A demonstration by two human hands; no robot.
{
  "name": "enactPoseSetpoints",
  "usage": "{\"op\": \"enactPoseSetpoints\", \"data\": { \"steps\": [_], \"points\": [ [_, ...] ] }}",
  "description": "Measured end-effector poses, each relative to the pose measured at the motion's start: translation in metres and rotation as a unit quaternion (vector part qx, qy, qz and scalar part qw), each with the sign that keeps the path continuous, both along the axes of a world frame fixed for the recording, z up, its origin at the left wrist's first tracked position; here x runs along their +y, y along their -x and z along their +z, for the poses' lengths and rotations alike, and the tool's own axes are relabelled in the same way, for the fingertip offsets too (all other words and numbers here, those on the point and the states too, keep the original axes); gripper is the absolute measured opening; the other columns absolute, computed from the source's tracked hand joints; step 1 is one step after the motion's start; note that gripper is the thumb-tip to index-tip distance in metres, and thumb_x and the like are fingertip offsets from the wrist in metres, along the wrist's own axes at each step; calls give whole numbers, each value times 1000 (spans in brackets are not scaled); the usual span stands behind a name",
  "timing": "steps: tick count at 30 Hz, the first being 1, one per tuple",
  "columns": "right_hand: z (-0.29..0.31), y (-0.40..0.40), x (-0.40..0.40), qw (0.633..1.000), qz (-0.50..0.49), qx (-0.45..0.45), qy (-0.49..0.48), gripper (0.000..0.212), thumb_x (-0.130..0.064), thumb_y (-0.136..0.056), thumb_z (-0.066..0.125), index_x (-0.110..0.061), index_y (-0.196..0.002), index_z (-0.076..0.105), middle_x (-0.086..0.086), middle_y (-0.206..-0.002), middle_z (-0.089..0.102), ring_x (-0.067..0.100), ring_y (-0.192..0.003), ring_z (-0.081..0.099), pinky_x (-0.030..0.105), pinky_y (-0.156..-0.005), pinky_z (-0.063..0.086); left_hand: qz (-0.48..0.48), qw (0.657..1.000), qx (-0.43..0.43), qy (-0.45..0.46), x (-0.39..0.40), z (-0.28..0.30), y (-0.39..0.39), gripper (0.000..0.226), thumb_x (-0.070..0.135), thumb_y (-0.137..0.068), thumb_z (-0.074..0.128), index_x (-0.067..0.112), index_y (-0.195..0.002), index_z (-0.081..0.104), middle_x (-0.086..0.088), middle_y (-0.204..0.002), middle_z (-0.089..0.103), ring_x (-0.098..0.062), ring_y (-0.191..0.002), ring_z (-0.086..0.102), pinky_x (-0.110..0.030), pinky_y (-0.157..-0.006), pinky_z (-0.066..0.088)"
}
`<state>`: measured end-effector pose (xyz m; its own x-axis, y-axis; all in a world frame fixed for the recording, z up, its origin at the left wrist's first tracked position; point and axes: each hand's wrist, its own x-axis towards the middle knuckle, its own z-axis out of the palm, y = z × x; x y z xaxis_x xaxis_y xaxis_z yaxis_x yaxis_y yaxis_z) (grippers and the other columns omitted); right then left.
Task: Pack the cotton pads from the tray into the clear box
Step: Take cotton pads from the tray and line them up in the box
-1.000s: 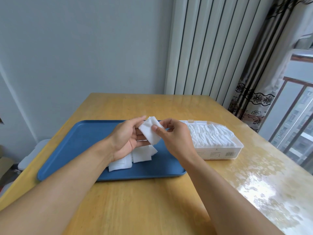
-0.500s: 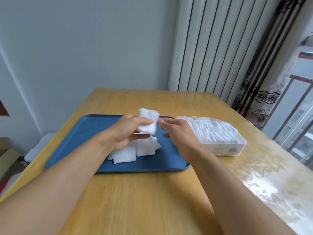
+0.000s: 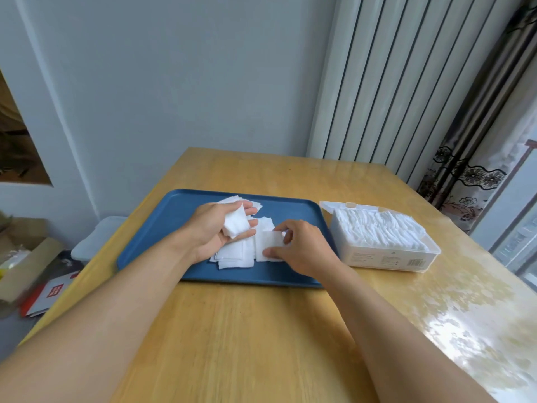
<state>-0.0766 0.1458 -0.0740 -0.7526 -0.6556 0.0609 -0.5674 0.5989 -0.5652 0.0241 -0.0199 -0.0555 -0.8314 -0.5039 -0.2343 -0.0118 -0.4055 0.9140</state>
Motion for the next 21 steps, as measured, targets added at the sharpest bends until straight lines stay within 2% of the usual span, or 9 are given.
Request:
{"op": "enactPoseSetpoints", "data": {
  "steps": [2, 3, 6, 9, 11, 13, 17, 19, 21],
  "points": [
    [-2, 1, 1, 998, -10, -44, 33, 33, -35, -76, 88, -18, -89, 63, -9, -76, 58, 6, -64, 50, 20, -56, 36, 11, 1000, 3, 5, 3, -2, -1, 25, 12, -103, 57, -4, -121, 65, -19, -120, 72, -35, -106, 73, -45, -85, 63],
    [-3, 2, 3, 996, -9, -69, 54, 32, -33, -76, 88, -15, -85, 62, -8, -72, 58, 8, -62, 50, 20, -56, 36, 19, 1000, 7, 5, 3, -2, -1, 26, 12, -102, 59, -4, -122, 64, -20, -119, 72, -35, -106, 73, -44, -83, 63],
    [2, 6, 8, 985, -16, -120, 125, 25, -32, -84, 82, -12, -86, 68, -9, -73, 62, 8, -65, 54, 21, -59, 40, 27, 999, 19, -4, 5, 1, -1, 32, 13, -99, 65, -3, -126, 59, -23, -117, 72, -36, -107, 72, -46, -84, 63],
    [9, 13, 11, 975, -42, -102, 192, 15, -28, -90, 76, -20, -81, 67, -12, -76, 70, 1, -62, 59, 19, -58, 40, 37, 998, 39, -33, 4, 5, -1, 28, 8, -101, 55, -2, -128, 53, -26, -118, 71, -41, -112, 69, -49, -88, 61],
    [13, 12, 12, 961, -38, -101, 256, 11, -21, -92, 73, -19, -84, 67, -8, -78, 74, 1, -61, 62, 18, -56, 41, 51, 997, 44, -40, 3, 6, -1, 24, 5, -101, 49, -6, -121, 58, -25, -118, 70, -41, -111, 69, -52, -93, 58],
    [17, 6, 10, 939, -2, -141, 313, 6, -16, -94, 71, -12, -90, 67, 0, -81, 75, 6, -63, 66, 18, -55, 43, 57, 997, 39, -16, 4, 6, -1, 20, 3, -102, 49, -6, -107, 66, -21, -111, 70, -37, -104, 69, -55, -97, 55],
    [18, -10, 3, 911, 76, -217, 342, 13, -12, -94, 72, -2, -100, 65, 7, -82, 73, 16, -65, 67, 24, -51, 41, 20, 997, 24, 67, 20, 9, -1, 23, -1, -100, 47, -3, -106, 69, -13, -88, 71, -26, -82, 67, -35, -76, 57],
    [16, -14, 0, 912, 75, -220, 337, 14, -12, -93, 73, -2, -99, 65, 6, -80, 73, 17, -61, 65, 21, -47, 38, -24, 997, 28, 74, 27, 9, -2, 28, 1, -101, 43, -1, -107, 71, -14, -94, 74, -29, -92, 68, -35, -83, 58],
    [16, -16, -1, 919, 57, -204, 332, 11, -13, -92, 74, -6, -95, 66, 5, -78, 73, 17, -54, 64, 17, -47, 40, -85, 995, 50, 19, 29, 7, -2, 38, 23, -107, 44, -5, -121, 66, -20, -118, 72, -33, -113, 68, -42, -99, 55]
  ]
}}
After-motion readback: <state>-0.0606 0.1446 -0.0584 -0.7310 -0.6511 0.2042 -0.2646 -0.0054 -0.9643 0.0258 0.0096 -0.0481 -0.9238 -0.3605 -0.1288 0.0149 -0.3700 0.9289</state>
